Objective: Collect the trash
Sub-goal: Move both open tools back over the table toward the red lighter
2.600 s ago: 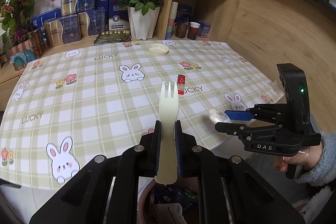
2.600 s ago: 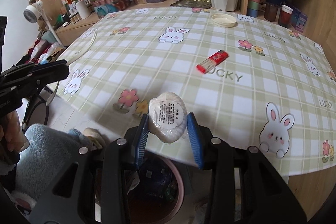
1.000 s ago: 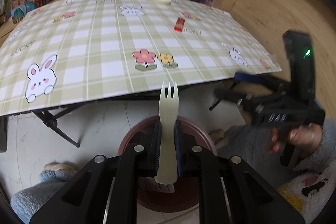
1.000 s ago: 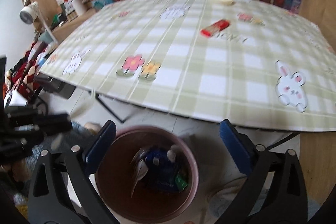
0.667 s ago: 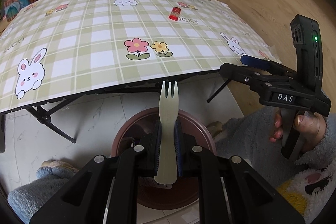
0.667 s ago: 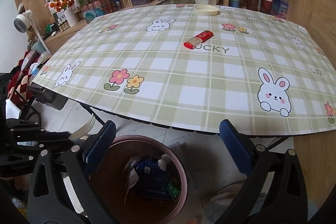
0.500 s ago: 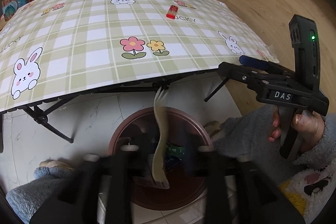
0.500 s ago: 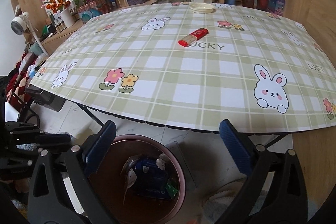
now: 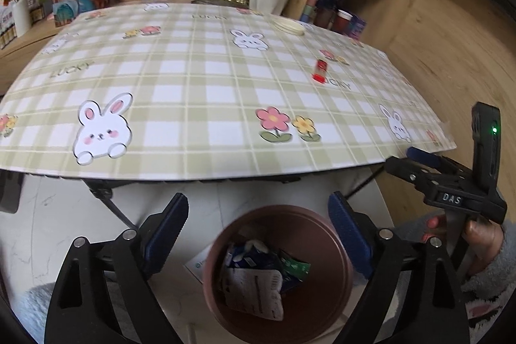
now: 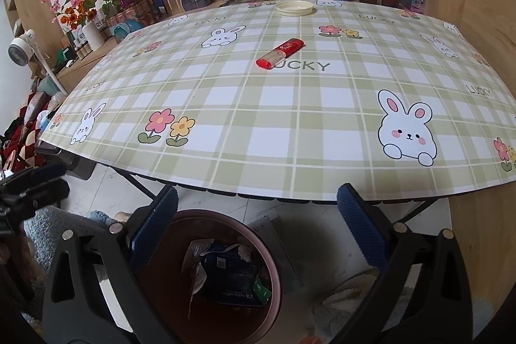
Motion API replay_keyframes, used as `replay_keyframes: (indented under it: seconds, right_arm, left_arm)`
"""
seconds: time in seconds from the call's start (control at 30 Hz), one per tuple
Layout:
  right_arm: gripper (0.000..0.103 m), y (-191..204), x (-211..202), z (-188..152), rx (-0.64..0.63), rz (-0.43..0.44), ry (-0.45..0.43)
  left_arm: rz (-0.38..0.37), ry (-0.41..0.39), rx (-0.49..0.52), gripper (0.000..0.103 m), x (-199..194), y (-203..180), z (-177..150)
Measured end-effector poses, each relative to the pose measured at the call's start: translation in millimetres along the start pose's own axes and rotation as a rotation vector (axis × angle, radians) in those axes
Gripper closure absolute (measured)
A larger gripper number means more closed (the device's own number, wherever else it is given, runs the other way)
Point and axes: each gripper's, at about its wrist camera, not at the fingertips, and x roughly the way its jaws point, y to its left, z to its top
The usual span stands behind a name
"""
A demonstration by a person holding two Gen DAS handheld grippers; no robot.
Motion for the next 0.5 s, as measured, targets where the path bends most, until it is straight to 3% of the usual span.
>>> replay_keyframes:
  seconds: [0.23, 0.5]
  right_arm:
    - [0.006, -13.9, 0.4, 18.3, 0.032, 0.010, -0.008]
    - [0.006, -42.0, -4.7, 62.8, 0.053, 0.022, -0.016]
  left_arm:
    - [0.033, -0.050, 0.061, 0.016, -0.3, 1.4, 30.3]
    - [0.034, -0.105, 0.127, 0.016, 14.8, -13.0, 75.5]
